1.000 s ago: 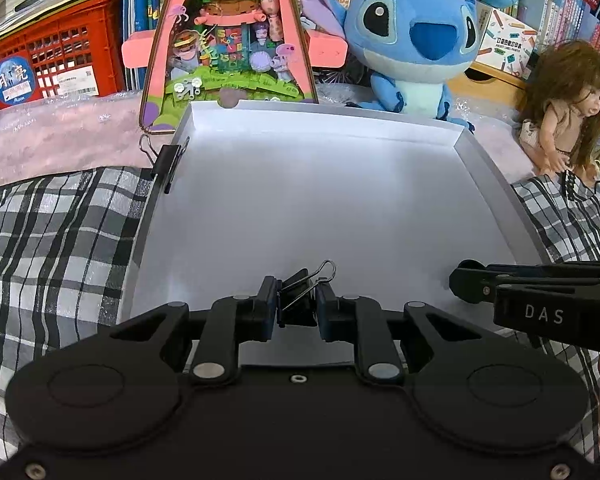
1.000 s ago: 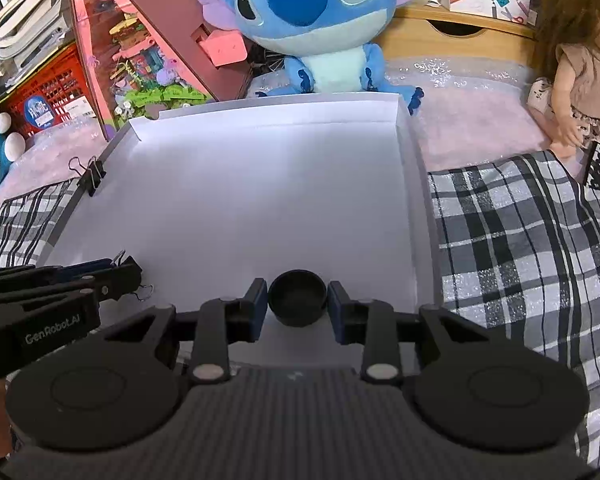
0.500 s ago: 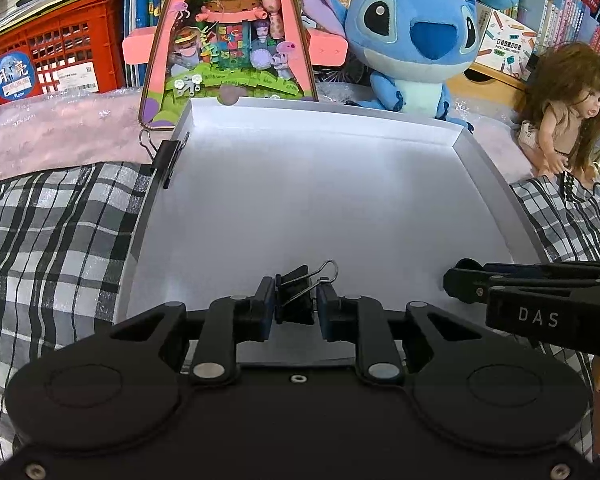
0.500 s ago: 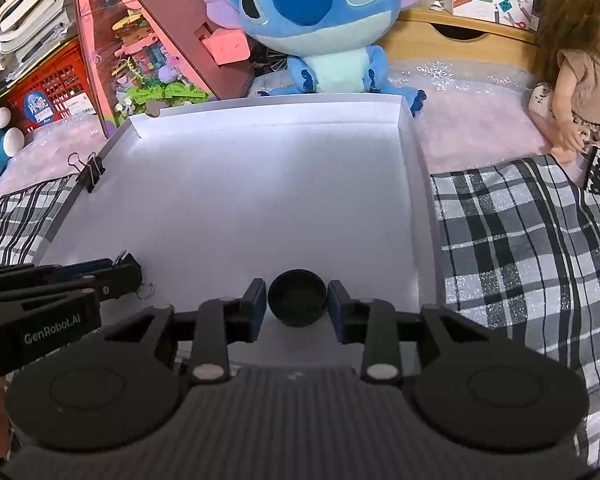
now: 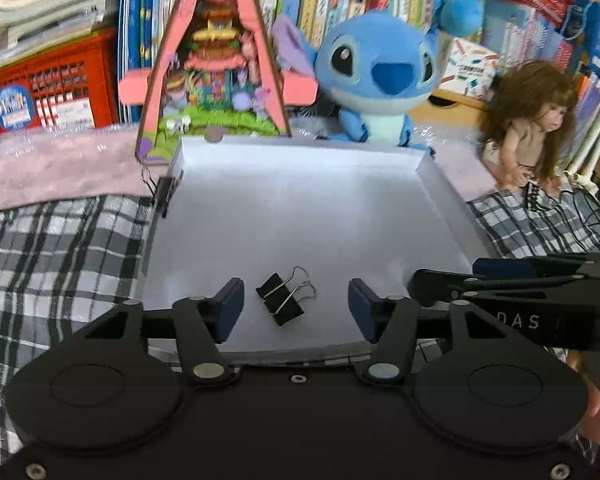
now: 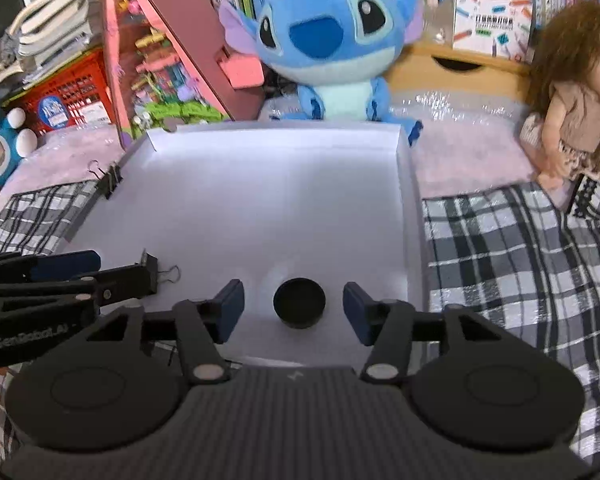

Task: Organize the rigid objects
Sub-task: 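Open the left tool to drop the clip while the right tool releases the puck, then move both tools back from the tray toward the remaining objects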

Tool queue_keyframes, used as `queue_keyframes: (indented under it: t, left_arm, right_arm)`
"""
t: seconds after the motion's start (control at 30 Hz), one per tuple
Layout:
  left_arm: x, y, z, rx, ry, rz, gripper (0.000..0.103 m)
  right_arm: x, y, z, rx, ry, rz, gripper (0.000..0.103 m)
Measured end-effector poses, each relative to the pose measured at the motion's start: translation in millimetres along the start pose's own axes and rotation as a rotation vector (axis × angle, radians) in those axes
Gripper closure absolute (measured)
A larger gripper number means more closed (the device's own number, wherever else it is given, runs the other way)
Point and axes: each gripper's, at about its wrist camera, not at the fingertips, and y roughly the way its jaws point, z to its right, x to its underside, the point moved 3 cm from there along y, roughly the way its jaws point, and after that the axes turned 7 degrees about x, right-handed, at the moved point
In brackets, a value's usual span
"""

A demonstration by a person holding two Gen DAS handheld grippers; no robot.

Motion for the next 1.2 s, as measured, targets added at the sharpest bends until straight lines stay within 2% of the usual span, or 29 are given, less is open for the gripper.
queue_keyframes:
  t: [0.17, 0.3, 0.57, 0.87, 1.0, 1.2]
  left_arm:
    - [8, -26, 6, 0.003, 0.037, 0.039, 0.036]
    - [23, -46, 11, 0.006, 0.073, 0.081, 0.026]
    - [66, -73, 20, 0.030, 0.104, 0.110, 0.024]
    - [112, -91, 24, 0.035, 0.109, 0.126, 0.023]
    - [130, -99, 24, 0.027, 0.110, 0.133, 0.022]
    - [155, -109, 23, 0.004, 0.103, 0.141, 0.021]
  right_arm:
    - [7, -23, 4, -0.015, -0.010, 0.058, 0.021]
    - [20, -41, 4, -0.030, -0.025, 0.105, 0.018]
    - [64, -73, 2, -0.039, -0.085, 0.199, 0.015]
    - [106, -97, 3, -0.052, -0.112, 0.257, 0.014]
    - [124, -103, 4, -0.068, -0.102, 0.277, 0.013]
    - [148, -111, -4, -0.056, -0.153, 0.317, 0.012]
